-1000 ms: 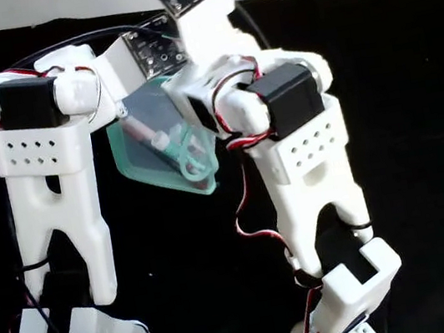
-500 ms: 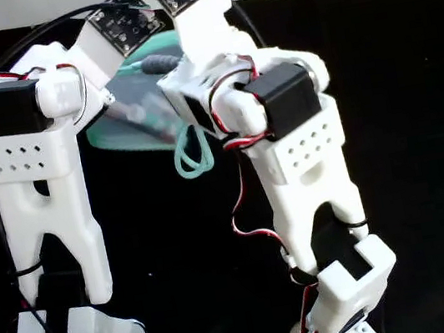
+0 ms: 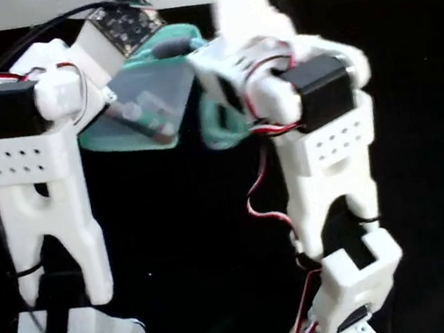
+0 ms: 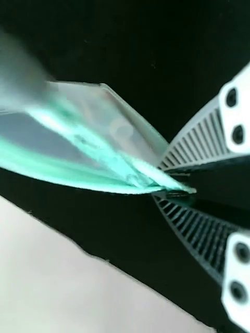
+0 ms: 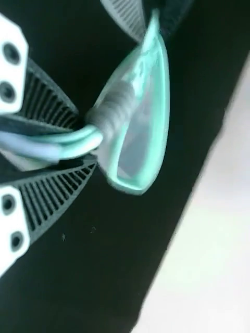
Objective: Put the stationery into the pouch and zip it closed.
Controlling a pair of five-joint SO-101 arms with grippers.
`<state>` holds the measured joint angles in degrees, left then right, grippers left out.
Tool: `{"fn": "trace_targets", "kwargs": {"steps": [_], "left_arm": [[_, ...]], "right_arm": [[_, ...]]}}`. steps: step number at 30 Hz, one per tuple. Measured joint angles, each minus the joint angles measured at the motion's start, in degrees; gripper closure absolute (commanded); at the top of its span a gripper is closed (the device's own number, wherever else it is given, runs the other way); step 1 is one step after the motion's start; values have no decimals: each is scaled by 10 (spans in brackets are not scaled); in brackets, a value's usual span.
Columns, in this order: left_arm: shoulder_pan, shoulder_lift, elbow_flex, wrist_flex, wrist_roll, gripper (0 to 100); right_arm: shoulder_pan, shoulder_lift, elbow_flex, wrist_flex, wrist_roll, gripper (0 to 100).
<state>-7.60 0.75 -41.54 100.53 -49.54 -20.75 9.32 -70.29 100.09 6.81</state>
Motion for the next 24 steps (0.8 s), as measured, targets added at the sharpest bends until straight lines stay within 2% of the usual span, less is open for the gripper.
{"fn": "trace_targets", "kwargs": {"steps": [9,14,18,24], "left_arm": [[0,-2,25,-4,0,994],[-41,2,28,-1,4,994],[-40,2,30,0,4,994],[-43,2,30,0,4,994]], "right_arm": [[52,66,-12,0,0,992],[105,98,-28,1,-1,992],[131,109,-28,1,-1,992],[141,109,-28,1,-1,992]]}}
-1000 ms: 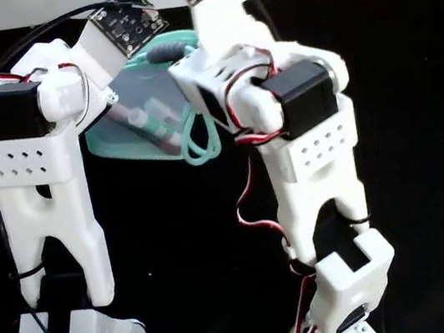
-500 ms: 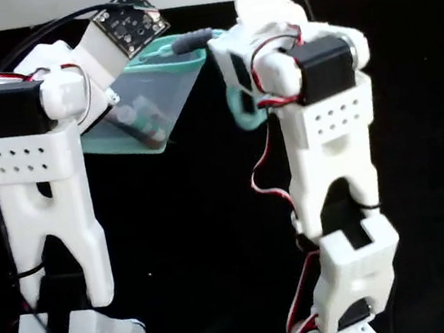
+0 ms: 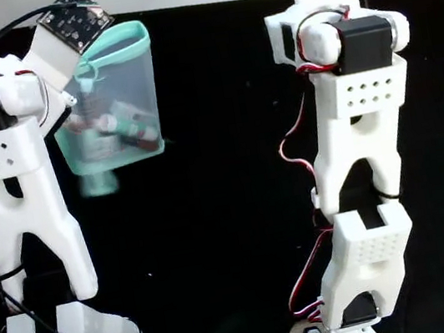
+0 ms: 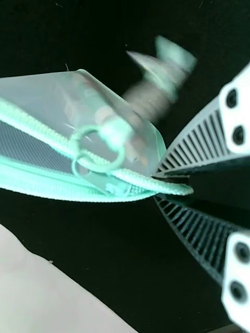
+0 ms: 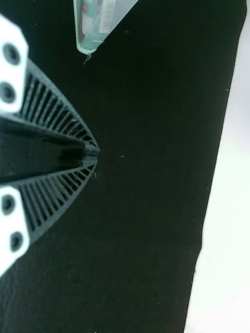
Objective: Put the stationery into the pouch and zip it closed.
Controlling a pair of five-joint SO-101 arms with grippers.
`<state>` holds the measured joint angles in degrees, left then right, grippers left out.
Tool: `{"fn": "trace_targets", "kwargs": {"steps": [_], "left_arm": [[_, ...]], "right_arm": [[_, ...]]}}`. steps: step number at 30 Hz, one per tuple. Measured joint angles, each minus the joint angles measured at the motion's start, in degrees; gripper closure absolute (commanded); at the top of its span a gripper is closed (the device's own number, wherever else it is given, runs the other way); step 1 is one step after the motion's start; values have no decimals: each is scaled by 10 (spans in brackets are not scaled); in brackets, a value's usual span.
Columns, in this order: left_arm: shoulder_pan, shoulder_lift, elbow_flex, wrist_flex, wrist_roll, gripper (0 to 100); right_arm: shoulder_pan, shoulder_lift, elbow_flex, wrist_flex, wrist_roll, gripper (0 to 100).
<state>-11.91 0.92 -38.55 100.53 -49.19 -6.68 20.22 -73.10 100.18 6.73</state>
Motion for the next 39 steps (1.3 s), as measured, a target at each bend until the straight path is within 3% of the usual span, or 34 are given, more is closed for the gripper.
{"fn": "trace_targets", "kwargs": {"steps": [7,13,26,39], "left_arm": [[1,0,0,0,0,994],[1,0,2,0,5,994],[0,0,2,0,94,994],[3,0,2,0,124,994]], "right_arm": [[-38,0,0,1,0,972],[-86,0,0,1,-86,753],[-198,0,0,1,-286,750],[-326,2,219,1,-302,750]]}}
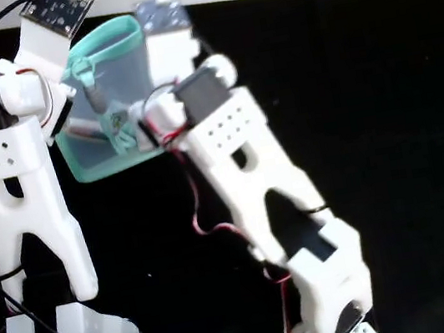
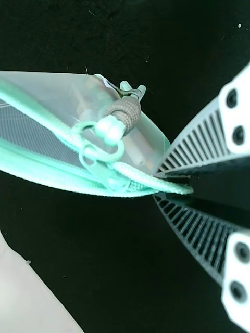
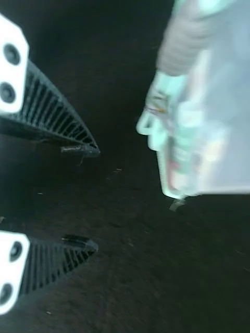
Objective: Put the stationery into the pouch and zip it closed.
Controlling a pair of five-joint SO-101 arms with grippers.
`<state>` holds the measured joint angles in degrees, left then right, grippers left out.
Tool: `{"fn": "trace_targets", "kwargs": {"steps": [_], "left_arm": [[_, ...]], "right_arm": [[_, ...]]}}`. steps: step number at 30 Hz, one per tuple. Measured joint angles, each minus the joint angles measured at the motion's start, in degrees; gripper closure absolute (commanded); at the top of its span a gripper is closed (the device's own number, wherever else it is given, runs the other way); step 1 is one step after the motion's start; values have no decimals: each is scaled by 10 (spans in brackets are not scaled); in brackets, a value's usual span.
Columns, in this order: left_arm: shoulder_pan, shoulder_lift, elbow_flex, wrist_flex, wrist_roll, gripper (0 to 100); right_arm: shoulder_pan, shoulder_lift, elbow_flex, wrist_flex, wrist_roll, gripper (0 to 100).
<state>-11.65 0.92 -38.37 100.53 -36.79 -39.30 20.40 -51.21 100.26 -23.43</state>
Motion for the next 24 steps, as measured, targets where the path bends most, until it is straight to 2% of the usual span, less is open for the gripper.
{"fn": "trace_targets", "kwargs": {"steps": [6,11,24], "left_arm": [[0,0,0,0,0,994],[0,0,0,0,0,994],[0,0,0,0,0,994]], "right_arm": [[-32,0,15,-2,-18,750],[-50,0,17,-37,-43,750],[-78,0,18,-139,-47,750]]}}
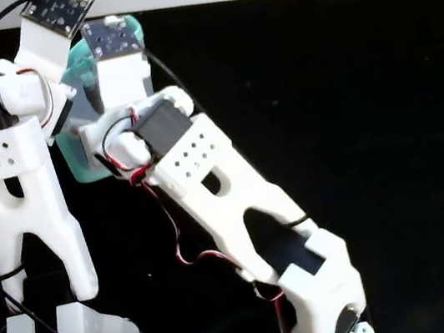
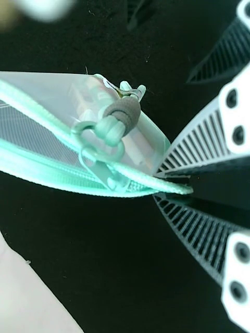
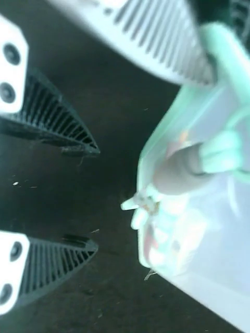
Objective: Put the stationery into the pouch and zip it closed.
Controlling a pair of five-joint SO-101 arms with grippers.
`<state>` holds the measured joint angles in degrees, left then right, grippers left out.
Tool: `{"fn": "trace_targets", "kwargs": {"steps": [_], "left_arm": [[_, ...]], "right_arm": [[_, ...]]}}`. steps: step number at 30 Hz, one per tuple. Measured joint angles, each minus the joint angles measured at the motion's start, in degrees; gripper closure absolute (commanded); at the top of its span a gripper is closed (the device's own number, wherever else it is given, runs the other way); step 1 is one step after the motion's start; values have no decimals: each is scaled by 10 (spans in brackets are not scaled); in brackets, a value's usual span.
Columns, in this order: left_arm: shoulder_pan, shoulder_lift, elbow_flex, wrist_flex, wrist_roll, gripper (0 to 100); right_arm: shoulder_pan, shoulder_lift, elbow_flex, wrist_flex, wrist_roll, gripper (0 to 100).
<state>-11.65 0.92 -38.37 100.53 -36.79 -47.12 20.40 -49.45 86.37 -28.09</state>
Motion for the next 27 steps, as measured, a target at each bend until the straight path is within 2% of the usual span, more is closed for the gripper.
{"fn": "trace_targets", "kwargs": {"steps": [9,22,27], "left_arm": [[0,-2,26,0,1,994],[0,-2,26,0,1,994],[0,-2,26,-2,1,994]], "right_arm": [[-1,2,0,-52,-1,750],[-1,82,0,-129,-1,750],[0,82,-10,-133,-1,750]]}}
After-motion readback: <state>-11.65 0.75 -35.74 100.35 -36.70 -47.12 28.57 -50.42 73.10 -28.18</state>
